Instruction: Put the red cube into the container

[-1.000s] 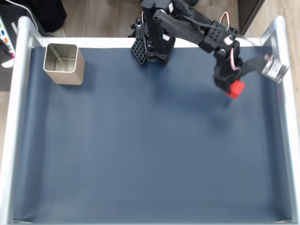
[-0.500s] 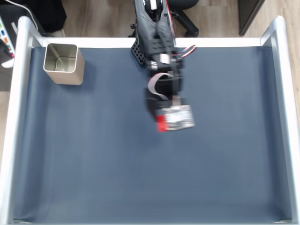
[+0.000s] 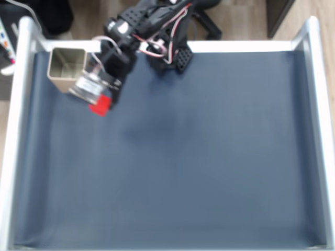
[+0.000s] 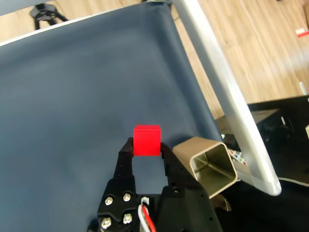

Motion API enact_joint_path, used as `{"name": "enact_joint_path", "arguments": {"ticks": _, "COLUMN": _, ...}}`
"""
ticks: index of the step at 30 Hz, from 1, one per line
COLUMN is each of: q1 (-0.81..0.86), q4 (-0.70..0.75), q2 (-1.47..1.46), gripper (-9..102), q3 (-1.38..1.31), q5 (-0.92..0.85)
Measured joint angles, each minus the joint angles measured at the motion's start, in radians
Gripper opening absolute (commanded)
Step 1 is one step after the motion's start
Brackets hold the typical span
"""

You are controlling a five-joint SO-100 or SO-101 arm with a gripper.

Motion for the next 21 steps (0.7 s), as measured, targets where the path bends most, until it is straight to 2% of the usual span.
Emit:
{"name": "enact_joint_path", "arguments": {"ticks": 10, "q1": 0.325, "q4": -0.114, "q2": -0.014, "gripper": 0, "q3": 0.0, "q5": -0.037}}
{"name": "enact_joint_path", "arguments": {"ticks": 21, "q1": 0.495, "q4": -0.187, "q2": -0.018, "gripper": 0, "q3": 0.044, "q5": -0.089}}
